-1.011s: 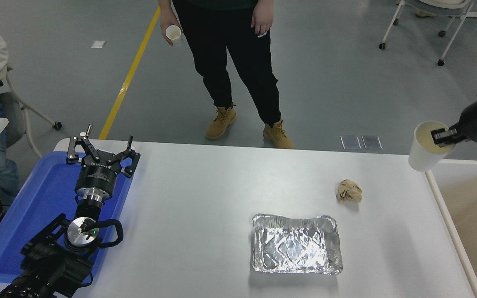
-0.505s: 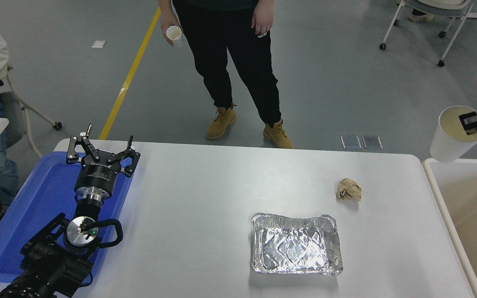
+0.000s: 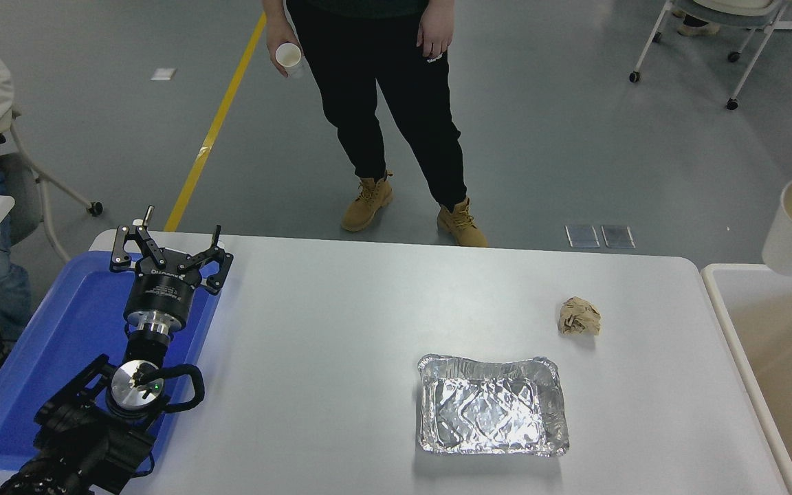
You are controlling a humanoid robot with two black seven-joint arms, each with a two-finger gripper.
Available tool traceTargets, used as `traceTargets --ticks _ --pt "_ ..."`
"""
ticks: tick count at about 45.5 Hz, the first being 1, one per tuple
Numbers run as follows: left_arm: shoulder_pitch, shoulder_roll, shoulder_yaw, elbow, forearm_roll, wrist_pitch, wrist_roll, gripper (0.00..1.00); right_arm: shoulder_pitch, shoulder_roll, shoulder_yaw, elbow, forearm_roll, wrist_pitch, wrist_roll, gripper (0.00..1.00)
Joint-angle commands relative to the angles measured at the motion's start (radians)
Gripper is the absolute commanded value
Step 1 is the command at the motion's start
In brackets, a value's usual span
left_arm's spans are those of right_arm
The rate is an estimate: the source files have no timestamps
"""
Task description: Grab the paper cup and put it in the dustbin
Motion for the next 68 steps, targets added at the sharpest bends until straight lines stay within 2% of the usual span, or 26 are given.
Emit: traceTargets --ticks 1,8,14,23,28,34,57,68 --pt "-0.001 0.000 0.000 0.002 0.000 0.000 0.000 1.00 -0.167 -0.095 0.111 -0.191 -0.048 -0.007 0.006 0.00" --pt "0.000 0.000 0.000 0.002 0.000 0.000 0.000 1.00 -0.345 -0.130 0.227 -0.317 -0.091 -0.021 0.011 0.00" --pt "0.000 0.000 -0.001 0.002 0.000 0.001 -0.001 1.00 -0.492 -0.130 0.256 -0.427 -0.107 -0.111 0.021 0.00" --pt "0.000 0.000 -0.001 0.002 0.000 0.001 0.000 1.00 -0.704 -0.106 0.271 -0.603 -0.094 -0.208 0.109 0.00" --pt "-0.001 0.000 -0.001 0.002 0.000 0.001 -0.001 1.00 -0.817 -0.069 0.273 -0.691 -0.082 -0.273 0.133 0.00" --pt "0.000 0.000 -0.001 0.002 0.000 0.001 -0.001 1.00 -0.954 -0.051 0.316 -0.788 0.060 -0.288 0.135 0.00" --pt "0.000 0.000 -0.001 0.002 0.000 0.001 -0.001 1.00 -1.485 0.242 0.392 -1.200 0.421 -0.386 0.139 0.00" --pt "-0.001 0.002 -0.001 0.002 0.000 0.001 -0.001 1.00 -1.566 0.318 0.392 -1.214 0.439 -0.475 0.129 0.00"
